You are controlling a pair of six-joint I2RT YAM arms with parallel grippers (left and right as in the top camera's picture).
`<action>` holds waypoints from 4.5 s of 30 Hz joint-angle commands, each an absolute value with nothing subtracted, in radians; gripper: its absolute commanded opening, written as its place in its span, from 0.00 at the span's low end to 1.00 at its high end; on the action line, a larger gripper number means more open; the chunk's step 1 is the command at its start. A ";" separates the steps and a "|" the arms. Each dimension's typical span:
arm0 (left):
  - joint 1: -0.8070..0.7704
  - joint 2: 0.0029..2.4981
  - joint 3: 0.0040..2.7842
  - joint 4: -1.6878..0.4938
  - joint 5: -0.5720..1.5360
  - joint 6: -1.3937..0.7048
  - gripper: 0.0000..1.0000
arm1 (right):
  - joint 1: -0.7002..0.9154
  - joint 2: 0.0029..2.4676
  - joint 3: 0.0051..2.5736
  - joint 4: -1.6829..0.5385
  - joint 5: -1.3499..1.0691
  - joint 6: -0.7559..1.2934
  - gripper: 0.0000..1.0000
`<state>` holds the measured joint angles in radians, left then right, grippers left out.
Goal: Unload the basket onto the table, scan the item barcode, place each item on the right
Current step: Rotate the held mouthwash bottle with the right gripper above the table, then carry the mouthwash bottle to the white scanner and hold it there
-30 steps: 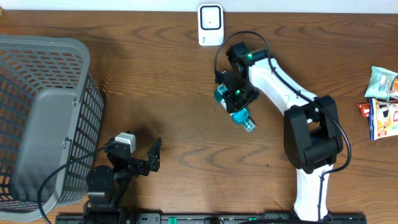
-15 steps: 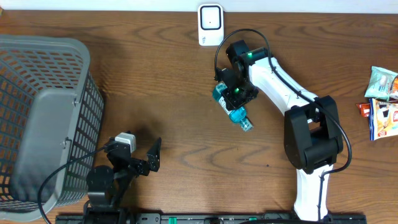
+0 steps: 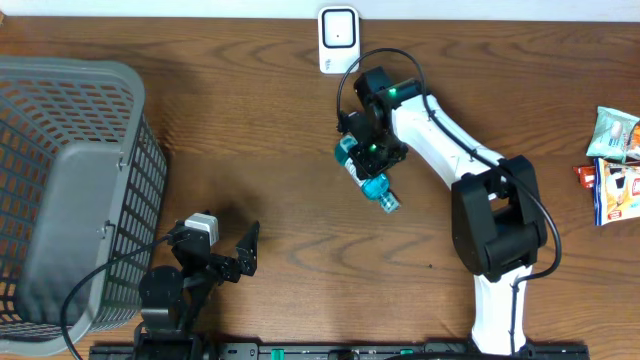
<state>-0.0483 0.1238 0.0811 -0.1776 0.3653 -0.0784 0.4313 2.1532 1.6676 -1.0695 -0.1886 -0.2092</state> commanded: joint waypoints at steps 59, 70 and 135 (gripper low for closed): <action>-0.045 0.124 0.067 -0.204 0.377 -0.077 0.98 | 0.208 2.149 1.623 -1.703 -1.274 -0.970 0.01; -0.045 0.124 0.067 -0.204 0.377 -0.077 0.98 | 0.210 2.149 1.623 -1.702 -1.271 -0.958 0.01; -0.045 0.124 0.067 -0.204 0.377 -0.077 0.98 | 0.469 2.428 1.976 0.134 0.748 -0.879 0.01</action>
